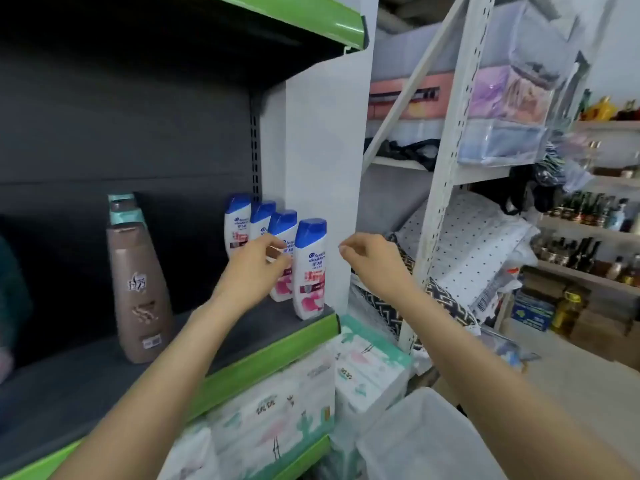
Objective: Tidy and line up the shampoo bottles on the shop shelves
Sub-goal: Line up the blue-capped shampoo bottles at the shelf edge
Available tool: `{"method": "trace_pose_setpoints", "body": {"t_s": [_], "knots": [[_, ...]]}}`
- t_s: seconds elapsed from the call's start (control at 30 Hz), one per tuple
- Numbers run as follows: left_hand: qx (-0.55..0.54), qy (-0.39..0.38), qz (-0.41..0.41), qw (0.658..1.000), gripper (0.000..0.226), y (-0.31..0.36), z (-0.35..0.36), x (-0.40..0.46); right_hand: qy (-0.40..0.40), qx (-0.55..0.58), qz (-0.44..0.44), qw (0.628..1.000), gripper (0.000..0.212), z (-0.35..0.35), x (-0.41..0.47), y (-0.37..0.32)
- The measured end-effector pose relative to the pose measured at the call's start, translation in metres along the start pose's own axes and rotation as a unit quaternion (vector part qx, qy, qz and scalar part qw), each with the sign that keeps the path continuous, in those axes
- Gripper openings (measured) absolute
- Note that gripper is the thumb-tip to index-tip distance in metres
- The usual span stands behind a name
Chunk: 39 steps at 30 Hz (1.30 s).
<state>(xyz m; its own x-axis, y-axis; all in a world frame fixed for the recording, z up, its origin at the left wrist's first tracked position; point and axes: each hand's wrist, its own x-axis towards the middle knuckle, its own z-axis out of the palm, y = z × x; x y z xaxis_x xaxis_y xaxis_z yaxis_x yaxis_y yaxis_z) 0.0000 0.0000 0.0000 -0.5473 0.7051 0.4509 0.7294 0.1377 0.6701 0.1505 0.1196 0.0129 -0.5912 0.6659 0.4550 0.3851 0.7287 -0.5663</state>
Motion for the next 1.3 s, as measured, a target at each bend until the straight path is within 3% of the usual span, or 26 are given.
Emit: {"method": "trace_pose_setpoints", "body": {"t_s": [0.17, 0.37, 0.53, 0.73, 1.03, 1.17, 1.3], "knots": [[-0.016, -0.023, 0.016, 0.999, 0.028, 0.0, 0.007, 0.015, 0.019, 0.04, -0.017, 0.999, 0.031, 0.013, 0.034, 0.0], [-0.023, -0.05, 0.016, 0.998, 0.031, 0.001, 0.013, 0.017, -0.07, 0.176, -0.036, 0.981, 0.035, 0.019, 0.049, -0.001], [-0.052, -0.035, -0.01, 0.998, 0.029, 0.006, 0.023, 0.013, -0.117, 0.214, -0.048, 0.969, 0.036, 0.021, 0.049, 0.004], [-0.048, -0.04, -0.015, 0.998, 0.029, 0.018, 0.036, 0.006, -0.099, 0.268, -0.044, 0.957, 0.028, 0.01, 0.046, 0.012], [-0.014, -0.066, -0.014, 0.998, 0.034, 0.023, 0.039, 0.002, -0.053, 0.486, 0.019, 0.872, 0.022, -0.023, 0.044, 0.029], [0.037, -0.038, 0.01, 0.999, 0.027, 0.028, 0.039, -0.005, -0.068, 0.517, 0.045, 0.852, 0.027, -0.025, 0.038, 0.033], [0.072, 0.014, 0.023, 0.997, 0.035, 0.03, 0.033, -0.008, -0.103, 0.51, 0.086, 0.849, 0.038, -0.032, 0.038, 0.035]]}}
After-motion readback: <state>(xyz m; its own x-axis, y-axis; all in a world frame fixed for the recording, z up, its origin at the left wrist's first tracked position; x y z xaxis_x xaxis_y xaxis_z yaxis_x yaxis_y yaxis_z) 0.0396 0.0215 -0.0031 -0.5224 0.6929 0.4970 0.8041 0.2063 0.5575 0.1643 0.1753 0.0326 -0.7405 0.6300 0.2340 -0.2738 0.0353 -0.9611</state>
